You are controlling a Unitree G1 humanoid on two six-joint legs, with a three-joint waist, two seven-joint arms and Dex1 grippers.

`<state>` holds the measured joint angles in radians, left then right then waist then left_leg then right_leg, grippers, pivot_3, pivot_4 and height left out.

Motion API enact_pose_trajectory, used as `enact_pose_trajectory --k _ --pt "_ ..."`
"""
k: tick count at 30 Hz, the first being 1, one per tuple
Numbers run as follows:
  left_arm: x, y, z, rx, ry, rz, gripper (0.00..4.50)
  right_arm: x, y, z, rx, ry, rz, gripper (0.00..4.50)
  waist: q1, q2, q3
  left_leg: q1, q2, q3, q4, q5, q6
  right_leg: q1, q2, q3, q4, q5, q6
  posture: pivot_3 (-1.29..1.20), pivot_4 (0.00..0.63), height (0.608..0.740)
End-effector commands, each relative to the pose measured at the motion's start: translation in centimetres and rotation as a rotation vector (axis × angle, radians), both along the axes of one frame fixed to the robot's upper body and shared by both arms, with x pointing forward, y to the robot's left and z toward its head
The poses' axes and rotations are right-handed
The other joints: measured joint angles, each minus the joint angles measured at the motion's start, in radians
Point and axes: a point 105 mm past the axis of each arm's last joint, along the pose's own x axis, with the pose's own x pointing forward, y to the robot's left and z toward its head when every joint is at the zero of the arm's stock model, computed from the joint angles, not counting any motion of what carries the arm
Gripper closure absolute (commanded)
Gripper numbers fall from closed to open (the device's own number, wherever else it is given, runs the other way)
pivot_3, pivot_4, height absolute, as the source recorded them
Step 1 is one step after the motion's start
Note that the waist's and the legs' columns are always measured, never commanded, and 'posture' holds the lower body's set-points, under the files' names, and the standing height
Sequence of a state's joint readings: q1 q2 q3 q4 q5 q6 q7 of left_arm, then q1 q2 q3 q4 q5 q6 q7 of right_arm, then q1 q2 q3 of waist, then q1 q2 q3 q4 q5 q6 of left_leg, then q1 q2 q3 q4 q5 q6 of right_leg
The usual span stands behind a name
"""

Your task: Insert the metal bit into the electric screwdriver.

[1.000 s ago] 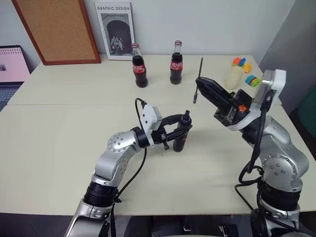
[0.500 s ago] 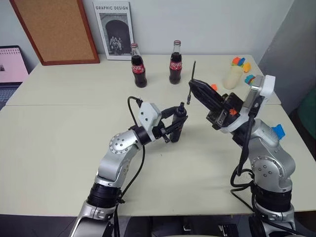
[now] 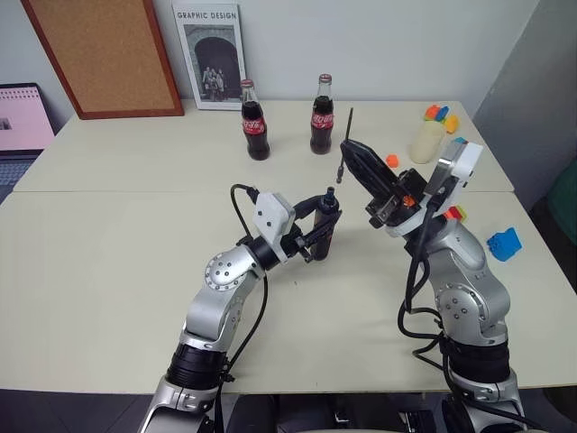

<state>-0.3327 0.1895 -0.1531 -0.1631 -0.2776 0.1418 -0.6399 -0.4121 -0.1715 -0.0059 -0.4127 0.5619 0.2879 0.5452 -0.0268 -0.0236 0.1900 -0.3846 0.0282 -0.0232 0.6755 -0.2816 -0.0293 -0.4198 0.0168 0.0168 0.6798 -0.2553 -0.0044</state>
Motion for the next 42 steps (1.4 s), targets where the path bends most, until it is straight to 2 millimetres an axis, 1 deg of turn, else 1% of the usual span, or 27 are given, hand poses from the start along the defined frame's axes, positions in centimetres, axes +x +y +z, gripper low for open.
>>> enact_pose_trajectory --k 1,6,12,18,42 --pt "-0.5 -0.6 0.4 0.000 -0.021 -0.028 2.86 0.0 0.0 1.2 0.018 -0.063 0.034 4.50 0.000 0.000 0.000 0.000 0.000 0.000 0.000 0.000 0.000 0.000 0.000 0.000 0.000 0.000 0.000 0.00 0.150 0.740" --pt "-0.6 -0.6 0.4 0.002 -0.020 -0.034 2.86 0.4 0.2 1.5 0.024 -0.068 0.059 4.50 0.000 0.000 0.000 0.000 0.000 0.000 0.000 0.000 0.000 0.000 0.000 -0.001 0.000 0.000 0.000 0.00 0.150 0.740" --pt "-0.5 -0.6 0.4 0.000 -0.018 -0.033 2.86 0.0 0.6 1.3 0.014 -0.063 0.105 4.50 0.000 0.000 0.000 0.000 0.000 0.000 0.000 0.000 0.000 0.000 0.000 0.000 0.000 0.000 0.000 0.00 0.150 0.740" --pt "-0.6 -0.6 0.4 0.000 -0.016 -0.035 2.86 -0.1 0.6 1.3 0.012 -0.057 0.111 4.50 0.000 0.000 0.000 0.000 0.000 0.000 0.000 0.000 0.000 0.000 0.000 0.000 0.000 0.000 0.000 0.00 0.150 0.740" --pt "-0.7 -0.7 0.4 0.001 -0.019 -0.042 2.86 -0.3 0.4 -0.2 -0.042 -0.032 0.119 4.50 0.000 0.000 0.000 0.000 0.000 0.000 0.000 0.000 0.000 0.000 0.000 0.000 0.000 0.000 0.000 0.00 0.150 0.740"
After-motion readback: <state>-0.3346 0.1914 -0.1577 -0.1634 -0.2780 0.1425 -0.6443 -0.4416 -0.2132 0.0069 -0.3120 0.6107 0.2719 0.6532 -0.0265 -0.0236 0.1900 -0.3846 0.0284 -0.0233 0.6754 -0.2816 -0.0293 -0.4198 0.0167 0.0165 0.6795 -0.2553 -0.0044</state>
